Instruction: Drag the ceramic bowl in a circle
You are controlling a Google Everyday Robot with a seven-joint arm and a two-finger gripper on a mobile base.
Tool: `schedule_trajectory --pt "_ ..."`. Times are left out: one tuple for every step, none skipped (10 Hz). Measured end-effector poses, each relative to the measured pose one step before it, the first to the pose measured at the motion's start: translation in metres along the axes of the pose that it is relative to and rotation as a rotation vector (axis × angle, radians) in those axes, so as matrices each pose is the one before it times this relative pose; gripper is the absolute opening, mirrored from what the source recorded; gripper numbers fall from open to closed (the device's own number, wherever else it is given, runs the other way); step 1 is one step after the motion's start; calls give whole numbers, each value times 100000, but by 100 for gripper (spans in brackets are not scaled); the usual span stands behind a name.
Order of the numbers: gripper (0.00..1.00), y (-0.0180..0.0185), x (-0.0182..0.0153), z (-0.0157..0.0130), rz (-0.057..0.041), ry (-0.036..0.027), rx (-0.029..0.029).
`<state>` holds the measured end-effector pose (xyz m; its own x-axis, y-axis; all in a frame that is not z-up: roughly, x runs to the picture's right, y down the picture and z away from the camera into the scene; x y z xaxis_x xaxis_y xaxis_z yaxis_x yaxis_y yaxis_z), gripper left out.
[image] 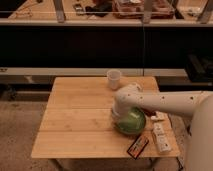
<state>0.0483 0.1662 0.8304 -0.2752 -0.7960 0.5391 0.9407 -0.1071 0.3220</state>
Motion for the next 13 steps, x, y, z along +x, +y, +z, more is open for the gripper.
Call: schedule_trajectory --pt "18 -354 2186 1043 -946 -417 -962" --pt "18 -802 1575 981 -1250 -893 -455" --pt "18 -669 1178 355 -936 90 -163" --pt "18 -1042 1440 534 -1687 -11 -228" --pt "18 -2460 2568 -220 -4241 2027 -133" --pt "18 -1390 1245 -739 -2516 2054 73" --pt "18 -1842 1090 -1109 -3649 2765 363" --pt "18 -2144 583 -1283 -4235 2986 1102" --pt "18 -2211 -226 -831 -3756 1573 2052" --pt "18 -1800 -604 -547 -2782 701 2267" --pt "18 -2473 -1631 -401 -3837 -342 3070" --pt "18 -1703 -1952 24 -2280 -1446 2392" --pt "18 -783 -1817 198 -1103 -1791 1136"
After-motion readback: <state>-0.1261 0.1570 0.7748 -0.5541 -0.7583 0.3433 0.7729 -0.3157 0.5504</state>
